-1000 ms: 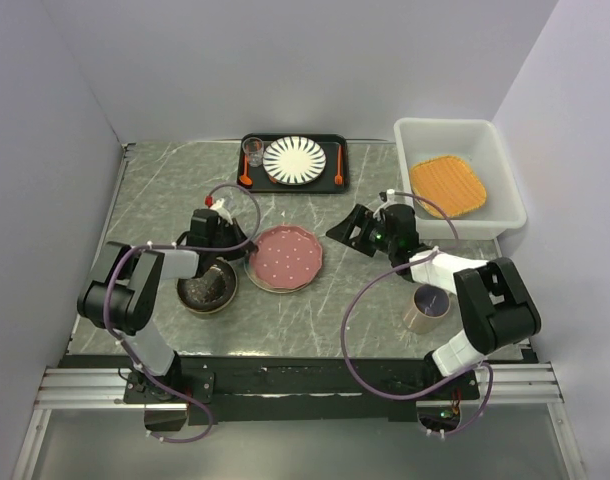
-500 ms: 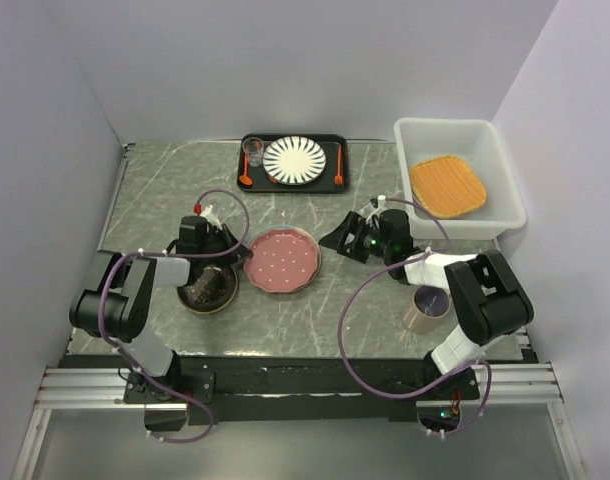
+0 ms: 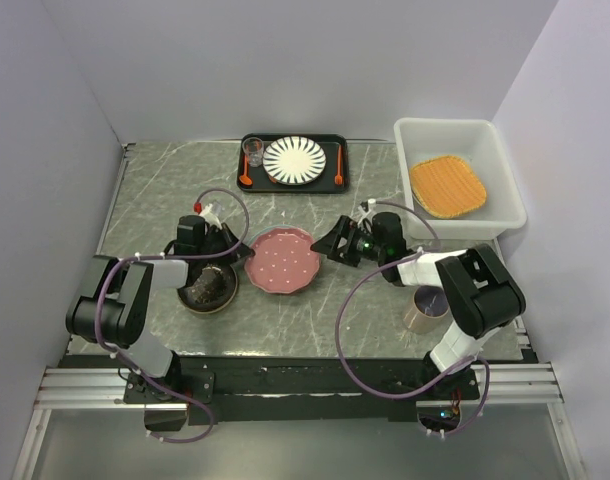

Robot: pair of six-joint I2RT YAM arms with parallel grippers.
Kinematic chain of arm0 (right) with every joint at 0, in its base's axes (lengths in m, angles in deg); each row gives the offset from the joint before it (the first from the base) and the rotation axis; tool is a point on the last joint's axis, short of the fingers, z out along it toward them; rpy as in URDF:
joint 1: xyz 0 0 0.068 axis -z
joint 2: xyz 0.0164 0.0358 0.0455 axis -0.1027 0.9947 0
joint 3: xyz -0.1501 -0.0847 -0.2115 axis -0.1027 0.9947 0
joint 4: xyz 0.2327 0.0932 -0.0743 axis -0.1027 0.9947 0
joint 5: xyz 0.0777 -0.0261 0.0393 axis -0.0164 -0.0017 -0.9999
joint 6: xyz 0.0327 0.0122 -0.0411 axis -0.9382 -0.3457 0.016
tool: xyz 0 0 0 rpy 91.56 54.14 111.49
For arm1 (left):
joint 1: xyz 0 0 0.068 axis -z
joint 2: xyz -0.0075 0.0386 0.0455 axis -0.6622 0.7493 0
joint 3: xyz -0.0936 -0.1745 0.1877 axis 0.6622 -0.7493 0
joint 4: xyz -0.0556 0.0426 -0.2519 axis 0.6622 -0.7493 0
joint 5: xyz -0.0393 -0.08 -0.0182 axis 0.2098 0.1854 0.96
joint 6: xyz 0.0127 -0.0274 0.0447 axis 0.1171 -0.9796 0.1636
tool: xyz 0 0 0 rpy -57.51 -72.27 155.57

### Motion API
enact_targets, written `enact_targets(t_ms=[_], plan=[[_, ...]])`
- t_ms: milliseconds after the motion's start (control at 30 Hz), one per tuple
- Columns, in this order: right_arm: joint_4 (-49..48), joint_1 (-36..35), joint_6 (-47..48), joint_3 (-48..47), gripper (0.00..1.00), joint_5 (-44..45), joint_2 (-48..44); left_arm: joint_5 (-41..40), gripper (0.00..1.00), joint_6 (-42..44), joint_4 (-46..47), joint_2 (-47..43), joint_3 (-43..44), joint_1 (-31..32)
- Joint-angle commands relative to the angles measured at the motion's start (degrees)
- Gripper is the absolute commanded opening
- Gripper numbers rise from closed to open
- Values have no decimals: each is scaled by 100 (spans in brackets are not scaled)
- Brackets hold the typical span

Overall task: Place the plates into the plastic bin on the countertop
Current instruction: Pick up the plate at the center of the board.

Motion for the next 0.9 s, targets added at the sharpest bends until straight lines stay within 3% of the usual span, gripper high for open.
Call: enact_targets(t_ms=[0,200,400,467,533,600,867], plan=[[-109,-201,12,-161,89,-95,75,565,1,-358,785,-447,23,-19],[-250,-439,-85,-284,81,-218,312,714,1,-419,970,-588,-65,-19],[-680,-509,-340,-345,58,-438,523,881,1,-472,1058,-702,-109,-19],[-838,-509,-427,-354,45,-473,559,890,1,-463,1049,-728,-118,-11],[-926,-527,-454,-354,17,-517,594,908,1,-463,1058,-755,-126,-19],[-909,-527,-463,-354,0,-474,568,916,1,-463,1058,-764,-126,-19],[-733,-544,-331,-354,0,-385,427,890,1,-411,1049,-790,-144,-19]])
